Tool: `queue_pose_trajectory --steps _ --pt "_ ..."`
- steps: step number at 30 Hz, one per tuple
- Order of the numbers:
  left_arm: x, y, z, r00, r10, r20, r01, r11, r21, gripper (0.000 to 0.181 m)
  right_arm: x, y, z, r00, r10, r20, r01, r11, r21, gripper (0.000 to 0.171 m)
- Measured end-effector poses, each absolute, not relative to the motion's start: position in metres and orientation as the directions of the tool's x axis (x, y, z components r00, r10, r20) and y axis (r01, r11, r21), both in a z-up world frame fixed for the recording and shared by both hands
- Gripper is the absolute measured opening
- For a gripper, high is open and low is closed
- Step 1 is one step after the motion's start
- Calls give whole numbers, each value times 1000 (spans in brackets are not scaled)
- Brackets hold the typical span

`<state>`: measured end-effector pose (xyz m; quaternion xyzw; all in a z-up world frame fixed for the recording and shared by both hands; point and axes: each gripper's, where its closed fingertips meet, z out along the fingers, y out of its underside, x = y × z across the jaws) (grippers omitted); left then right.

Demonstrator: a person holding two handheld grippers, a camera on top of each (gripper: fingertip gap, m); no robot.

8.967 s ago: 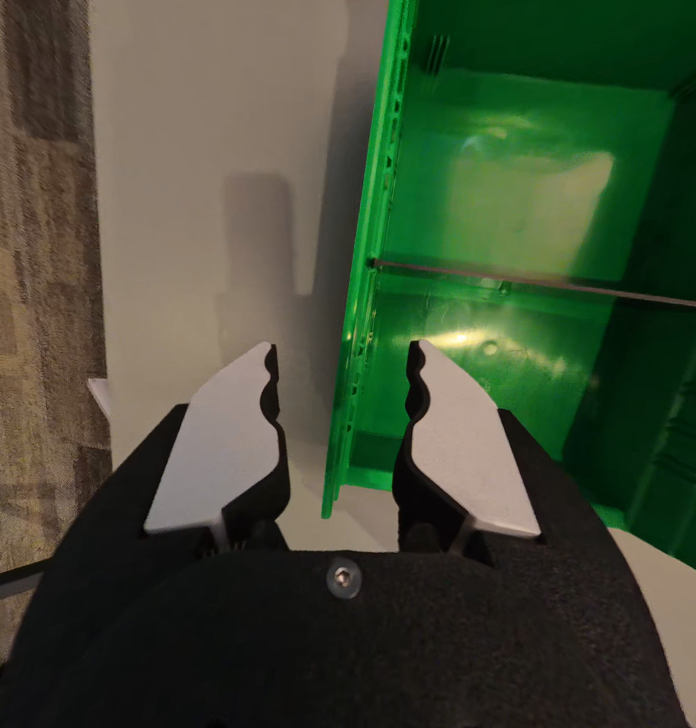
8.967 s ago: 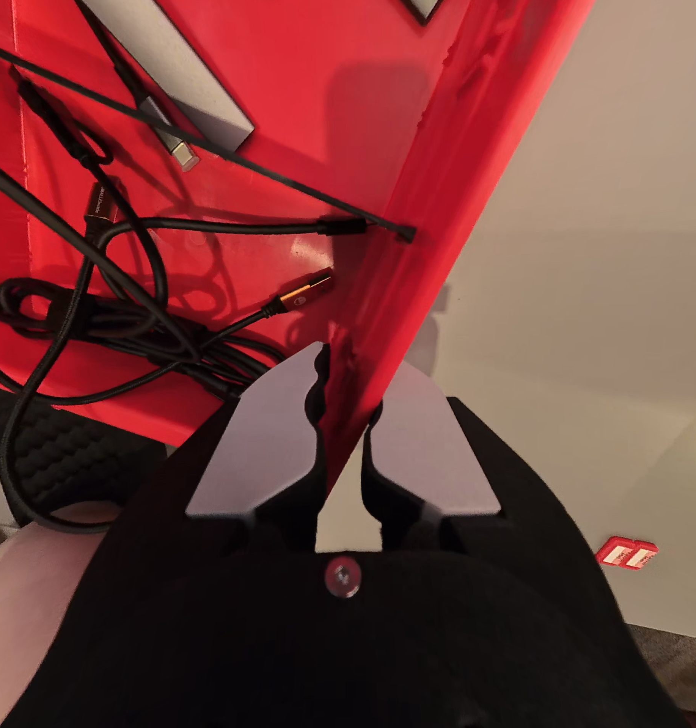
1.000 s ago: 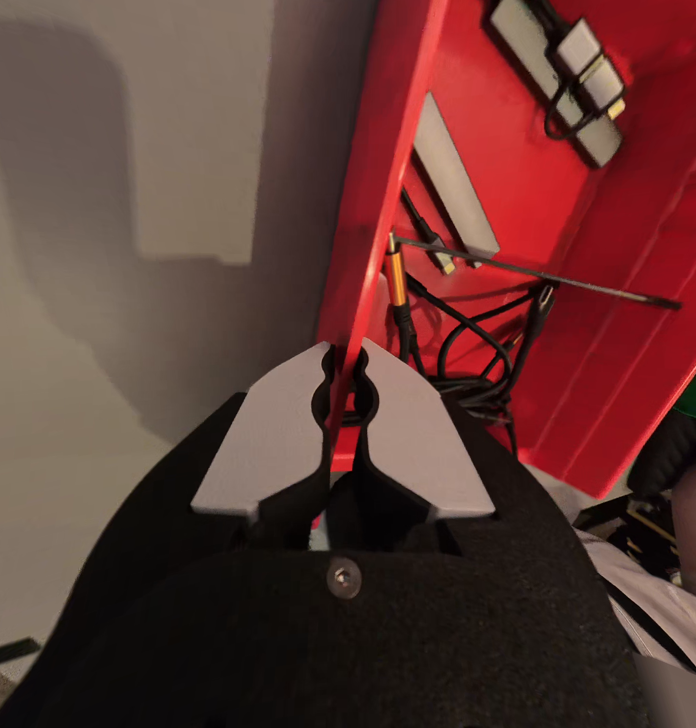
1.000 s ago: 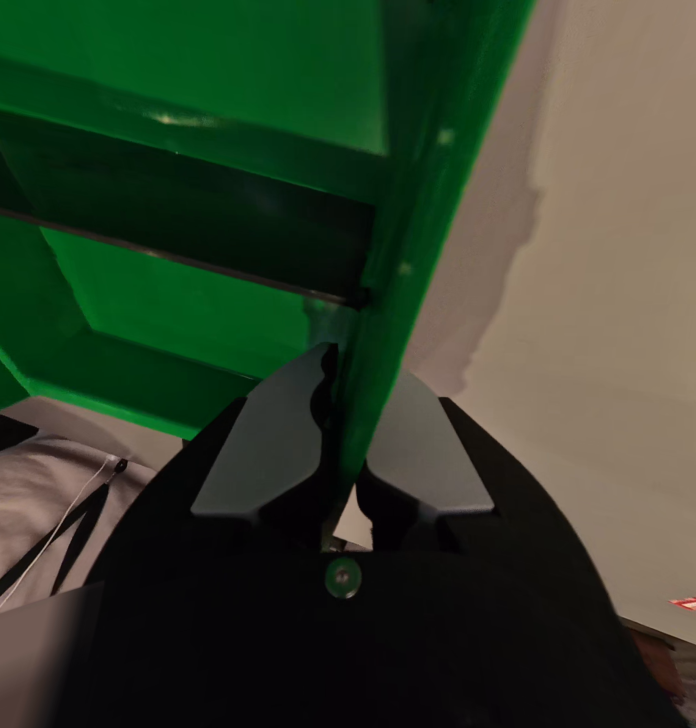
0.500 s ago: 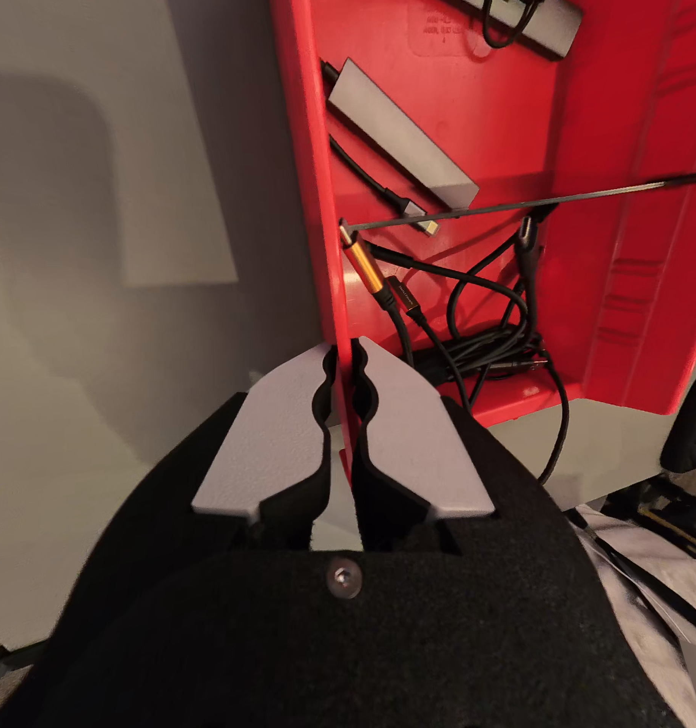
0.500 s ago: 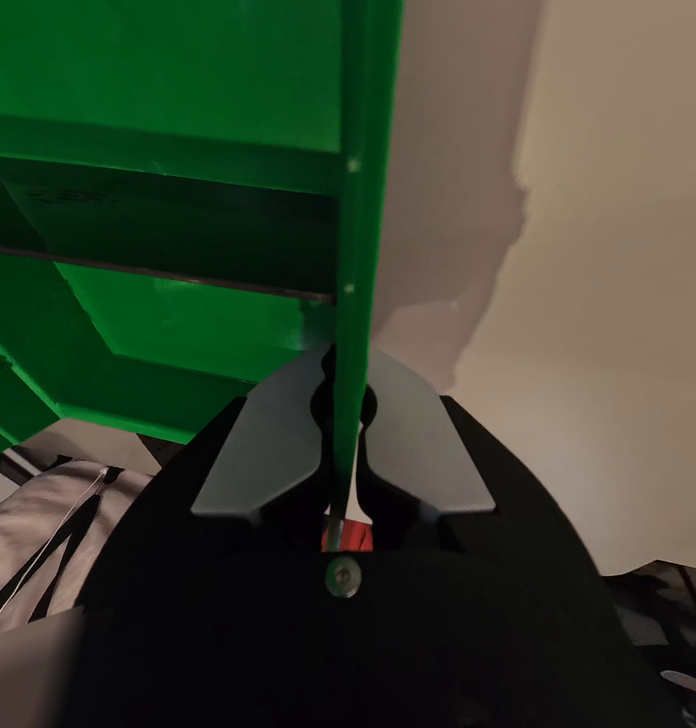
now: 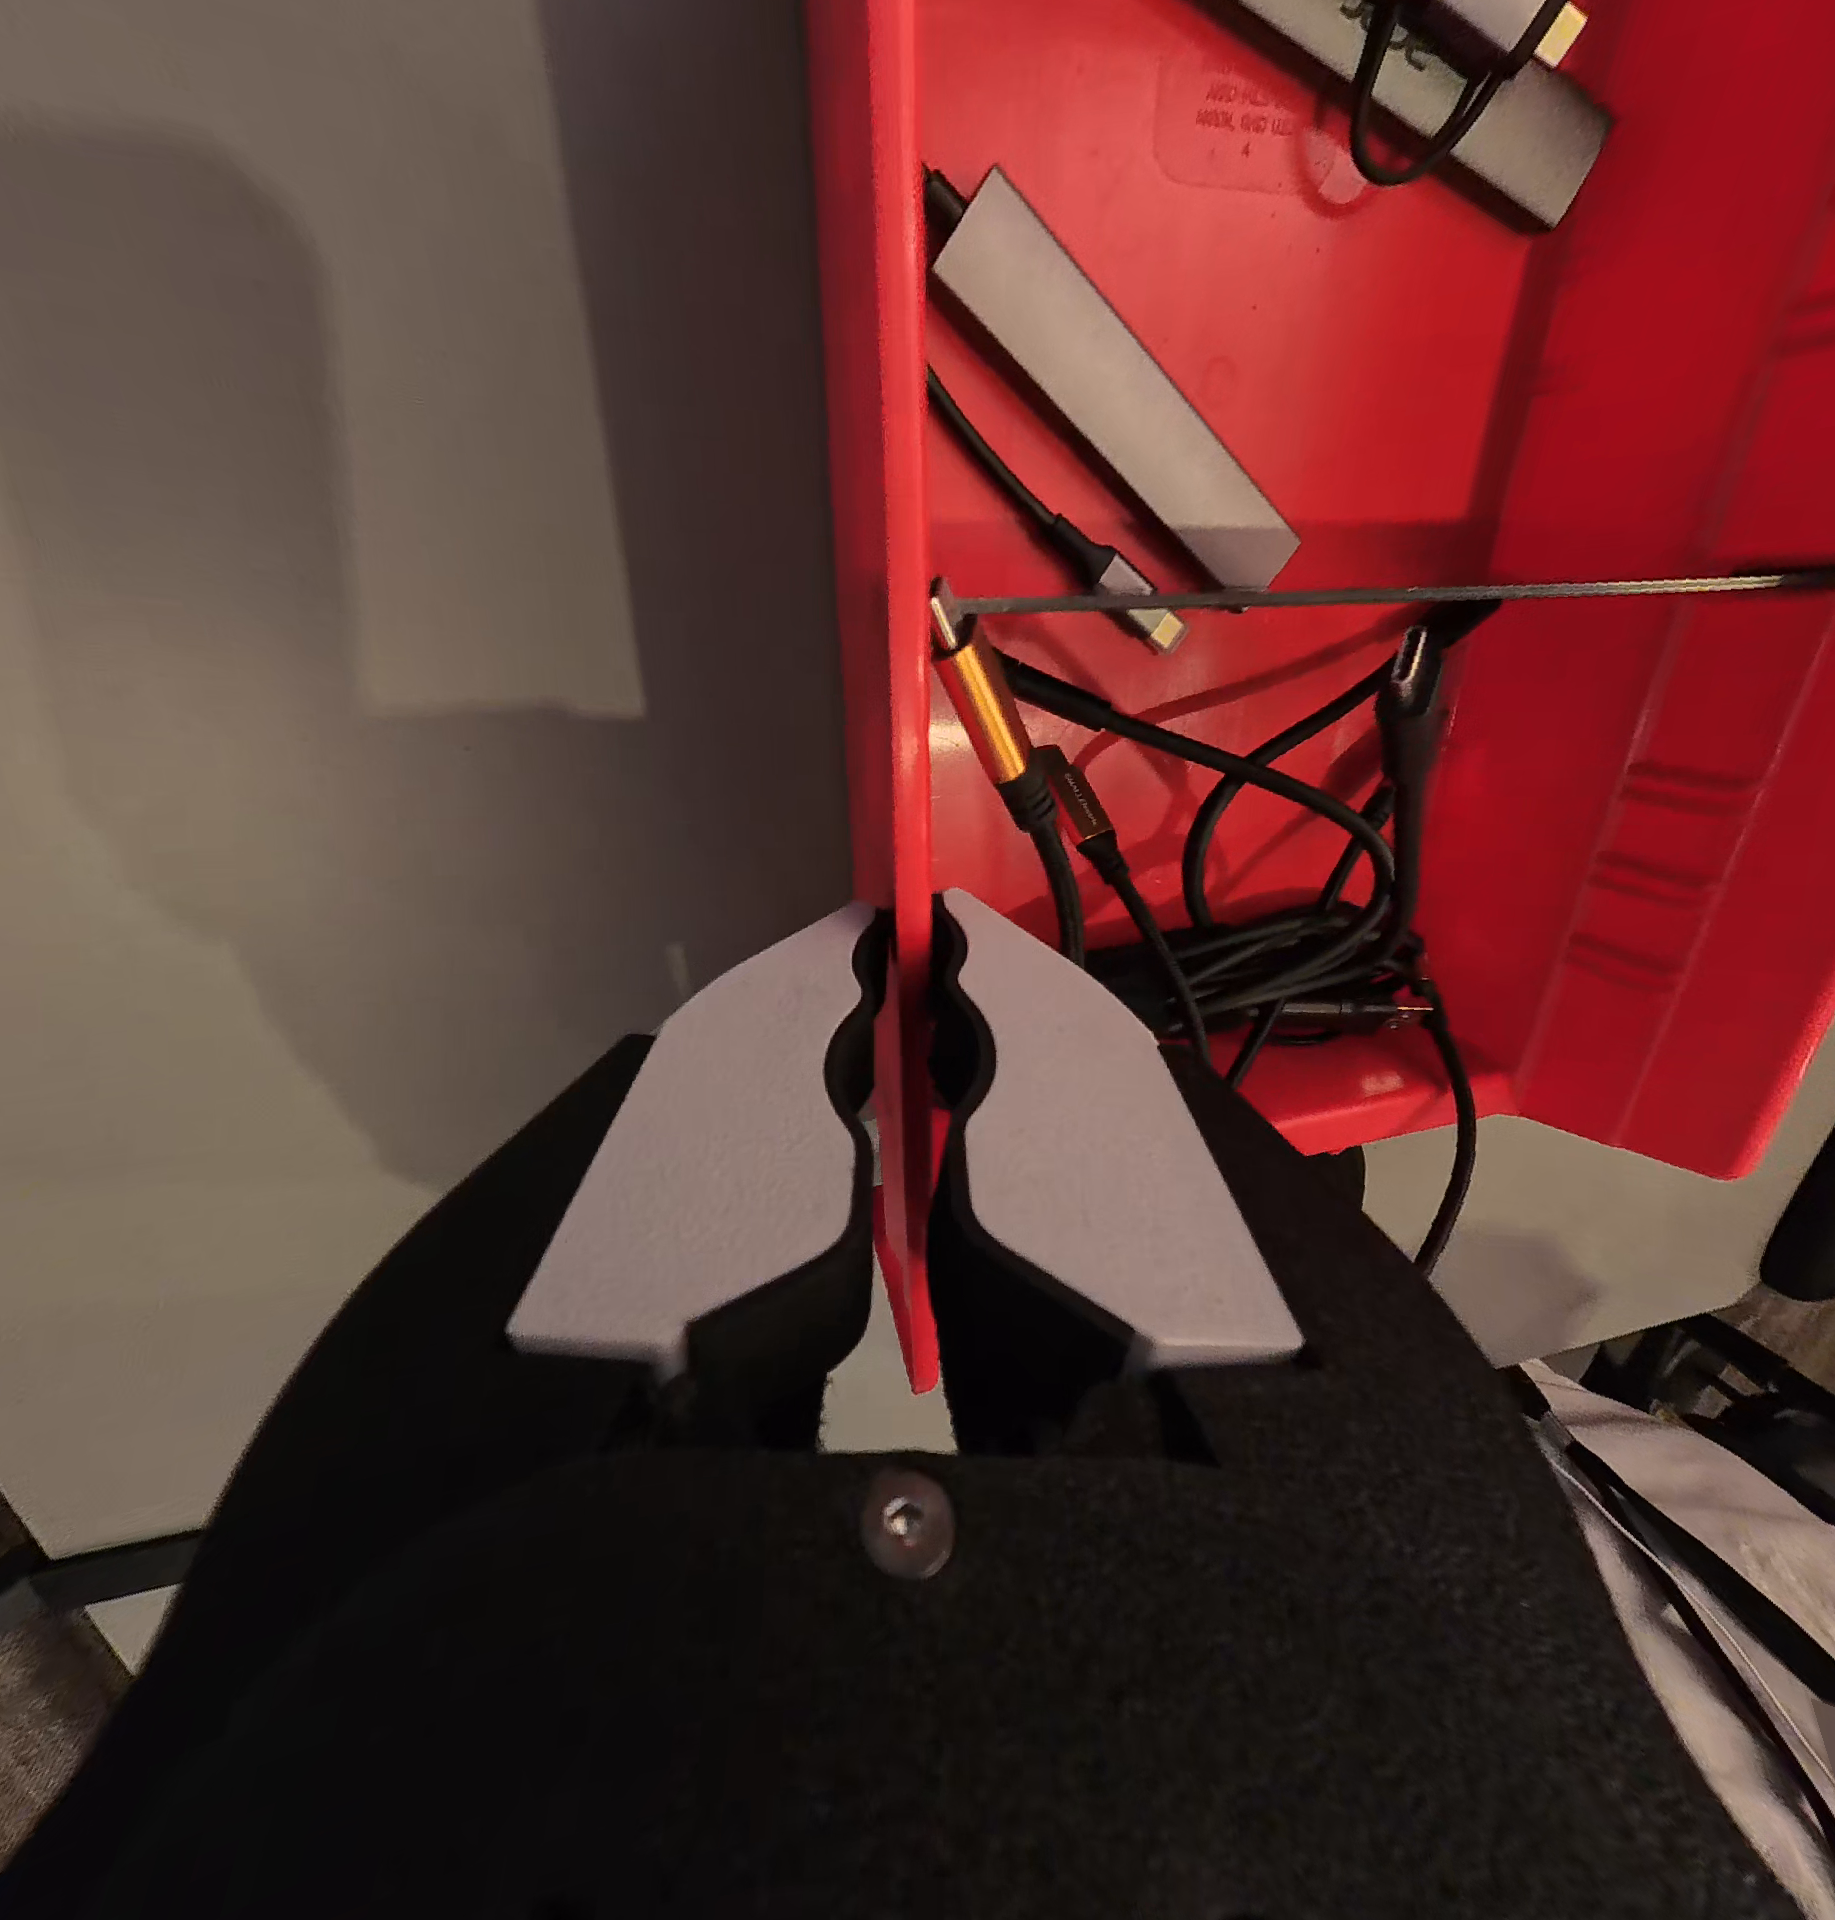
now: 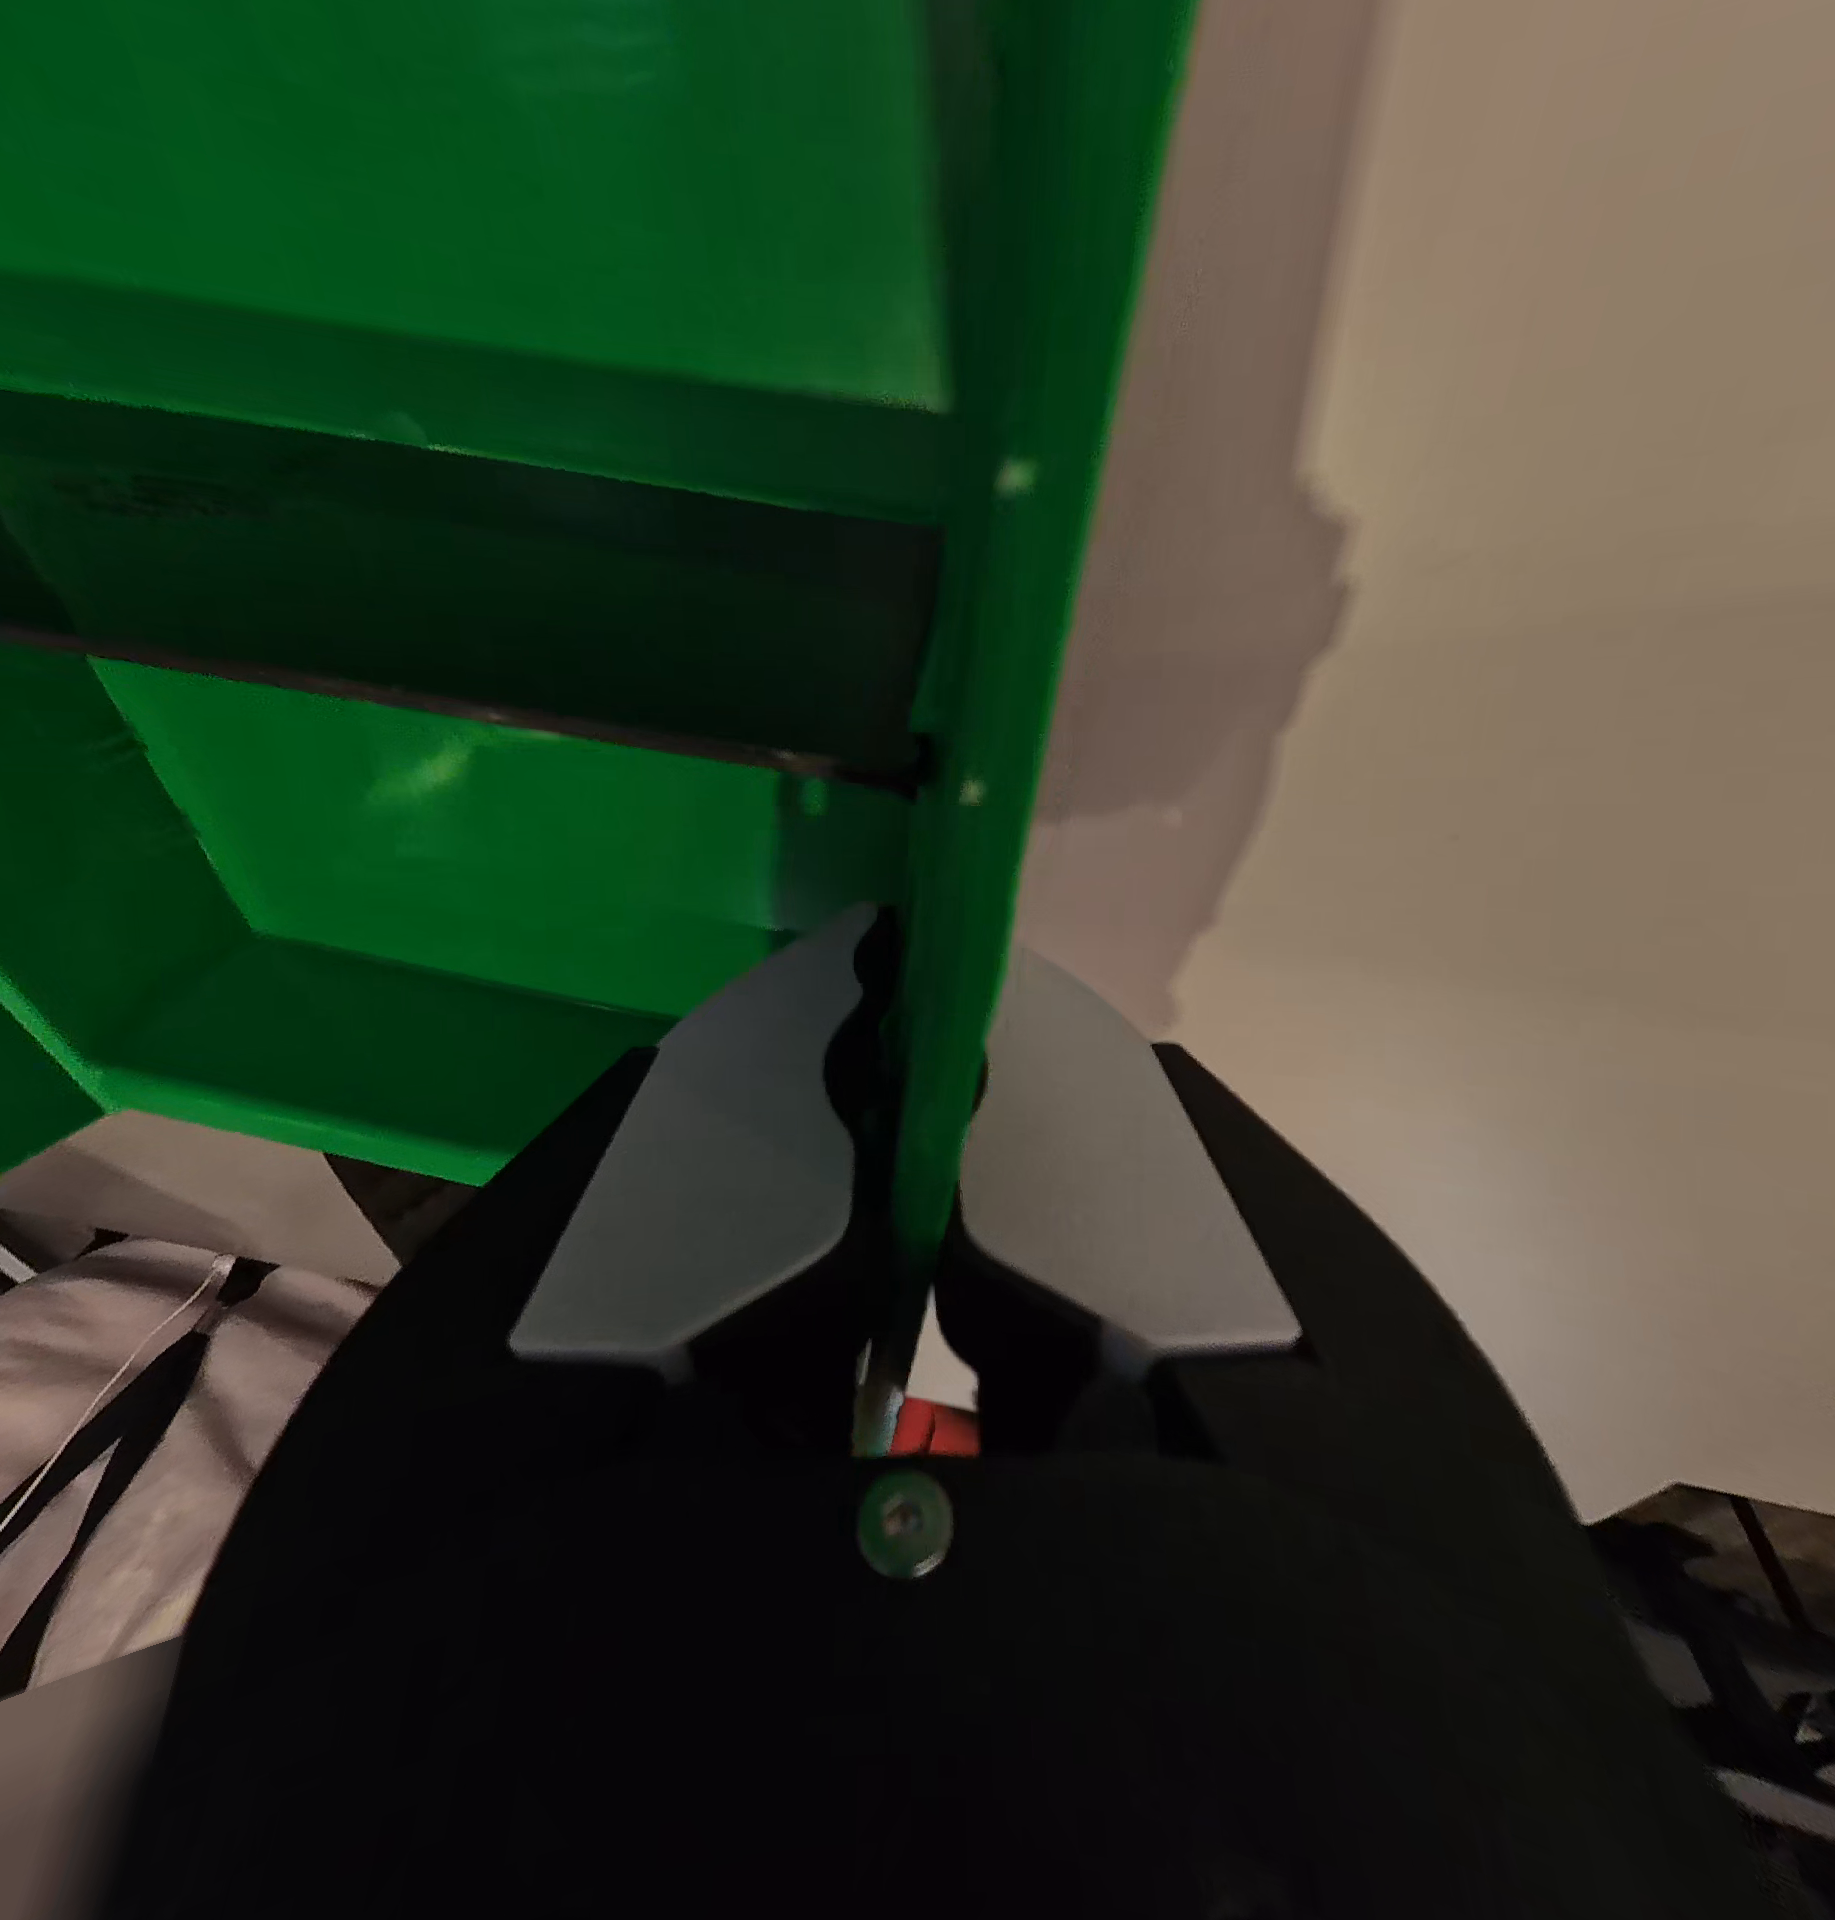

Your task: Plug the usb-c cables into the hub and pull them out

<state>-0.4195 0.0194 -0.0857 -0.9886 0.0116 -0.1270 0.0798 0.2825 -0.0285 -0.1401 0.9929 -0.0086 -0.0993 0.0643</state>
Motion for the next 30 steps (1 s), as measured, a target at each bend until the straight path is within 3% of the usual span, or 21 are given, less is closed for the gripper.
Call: queue_pose_trajectory --steps 11,21,25,30 --pt "-421 21 -85 955 23 297 74 -984 -159 6 294 -21 -140 983 46 -177 57 -997 56 6" --pt "-429 31 -71 944 78 321 164 -954 -250 6 291 -25 -139 981 69 -183 81 -995 61 8" --pt "-435 32 -53 950 99 297 198 -925 -325 7 290 -26 -136 979 71 -190 82 -995 50 11" --pt "-434 36 -9 970 70 232 181 -845 -504 7 293 -13 -114 981 64 -185 50 -996 -79 18"
